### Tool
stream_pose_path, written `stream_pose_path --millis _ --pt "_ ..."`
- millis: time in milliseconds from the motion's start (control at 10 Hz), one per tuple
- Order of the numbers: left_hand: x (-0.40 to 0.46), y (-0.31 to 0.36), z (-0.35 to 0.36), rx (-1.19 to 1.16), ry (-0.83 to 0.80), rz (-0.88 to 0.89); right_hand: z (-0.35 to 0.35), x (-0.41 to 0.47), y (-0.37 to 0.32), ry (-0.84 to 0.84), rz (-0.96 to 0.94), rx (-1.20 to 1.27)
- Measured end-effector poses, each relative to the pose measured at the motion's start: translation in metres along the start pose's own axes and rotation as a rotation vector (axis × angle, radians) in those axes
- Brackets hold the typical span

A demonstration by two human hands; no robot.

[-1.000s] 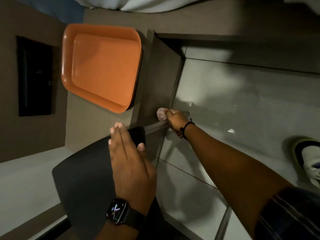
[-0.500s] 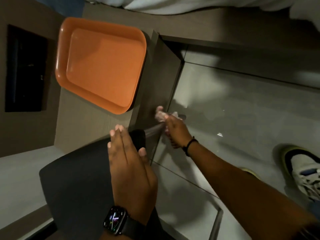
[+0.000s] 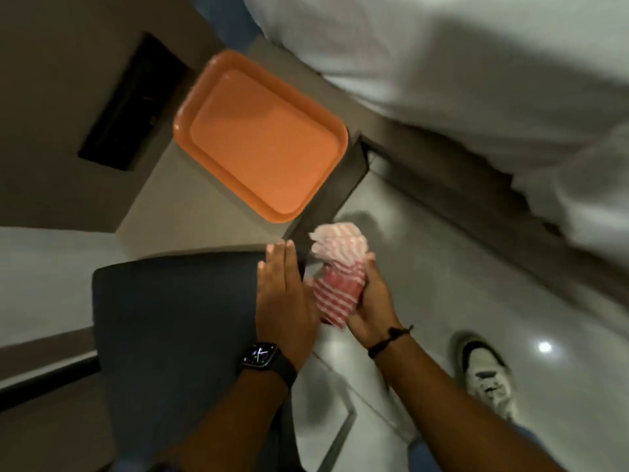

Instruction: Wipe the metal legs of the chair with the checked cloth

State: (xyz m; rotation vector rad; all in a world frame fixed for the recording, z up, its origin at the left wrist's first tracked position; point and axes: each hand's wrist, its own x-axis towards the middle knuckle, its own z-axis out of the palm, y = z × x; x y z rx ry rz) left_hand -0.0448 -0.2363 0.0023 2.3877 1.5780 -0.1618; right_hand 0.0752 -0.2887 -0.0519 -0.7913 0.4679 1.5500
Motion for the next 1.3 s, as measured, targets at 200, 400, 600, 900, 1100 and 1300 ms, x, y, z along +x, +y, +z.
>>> stream_pose_path --millis 200,400,600,900,1100,1300 --pt "0.007 0.056 -0.088 -0.836 -0.095 -0.342 0.134 -0.075 -0.072 -0.122 0.010 -0.395" --pt "0.048 0.052 -0.204 -1.204 0.066 -0.445 0.235 -0.090 -0.129 0.021 -0.265 -0.959" --pt "0.127 0.017 -0.211 -0.792 0.355 -0.435 0.286 -0.002 -0.142 -0.148 -0.719 -1.483" --pt "0.232 -0.025 -0.029 -0.206 0.189 -0.352 0.209 0.193 -0.128 -0.282 -0.502 -1.877" --pt "0.235 -0.023 0.025 -0.043 0.018 -0.336 0.162 0.222 -0.135 -0.124 -0.665 -2.625" --pt "0.237 -0.017 -0.027 -0.145 0.022 -0.375 0.208 0.193 -0.150 -0.150 -0.486 -2.682"
